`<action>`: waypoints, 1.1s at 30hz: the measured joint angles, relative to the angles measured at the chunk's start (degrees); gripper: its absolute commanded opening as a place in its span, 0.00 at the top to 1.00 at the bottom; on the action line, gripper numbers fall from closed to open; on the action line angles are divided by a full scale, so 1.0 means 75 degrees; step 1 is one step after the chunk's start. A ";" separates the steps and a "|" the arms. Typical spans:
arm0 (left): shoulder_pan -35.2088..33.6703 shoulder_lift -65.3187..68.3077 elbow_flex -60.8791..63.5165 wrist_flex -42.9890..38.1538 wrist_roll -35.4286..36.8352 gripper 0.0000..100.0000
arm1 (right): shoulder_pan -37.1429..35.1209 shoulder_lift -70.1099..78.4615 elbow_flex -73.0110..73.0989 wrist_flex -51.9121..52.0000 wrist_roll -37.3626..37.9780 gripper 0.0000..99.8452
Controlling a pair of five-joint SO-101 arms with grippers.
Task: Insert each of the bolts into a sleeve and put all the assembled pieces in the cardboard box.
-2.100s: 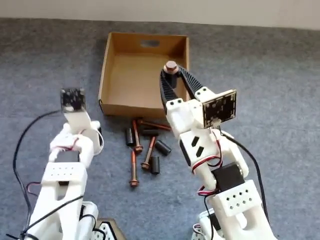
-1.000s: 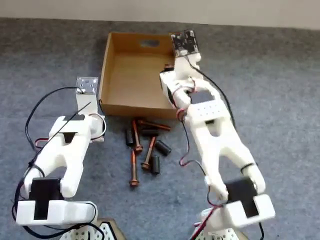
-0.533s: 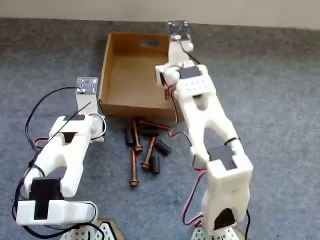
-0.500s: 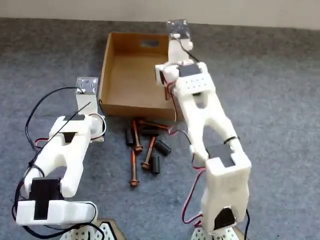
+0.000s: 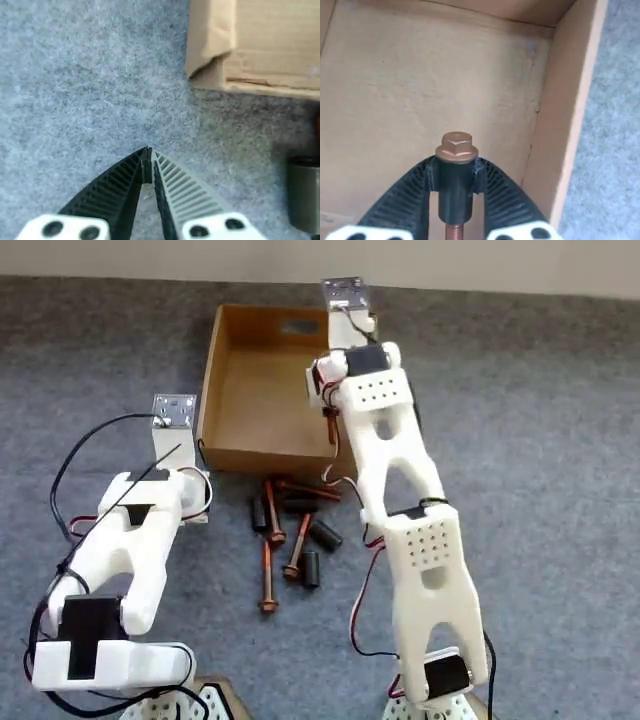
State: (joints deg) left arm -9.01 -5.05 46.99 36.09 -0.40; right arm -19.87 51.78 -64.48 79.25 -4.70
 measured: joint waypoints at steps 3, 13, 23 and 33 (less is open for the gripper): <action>0.0000 0.0000 0.0000 0.0000 0.0000 0.99 | 0.0035 0.0234 -0.0551 0.0387 0.0000 0.99; 0.0000 0.0000 0.0000 0.0000 0.0000 0.99 | 0.0047 0.0879 -0.0621 0.0469 0.0000 0.99; 0.0000 0.0000 0.0000 0.0000 0.0000 0.99 | 0.0047 0.0961 -0.0621 0.0656 0.0000 0.99; 0.0000 0.0000 0.0000 0.0000 0.0000 0.99 | 0.0047 0.0985 -0.0633 0.0785 -0.0047 0.99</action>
State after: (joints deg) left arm -9.01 -5.05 46.99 36.09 -0.40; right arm -19.52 59.16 -69.23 85.14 -5.05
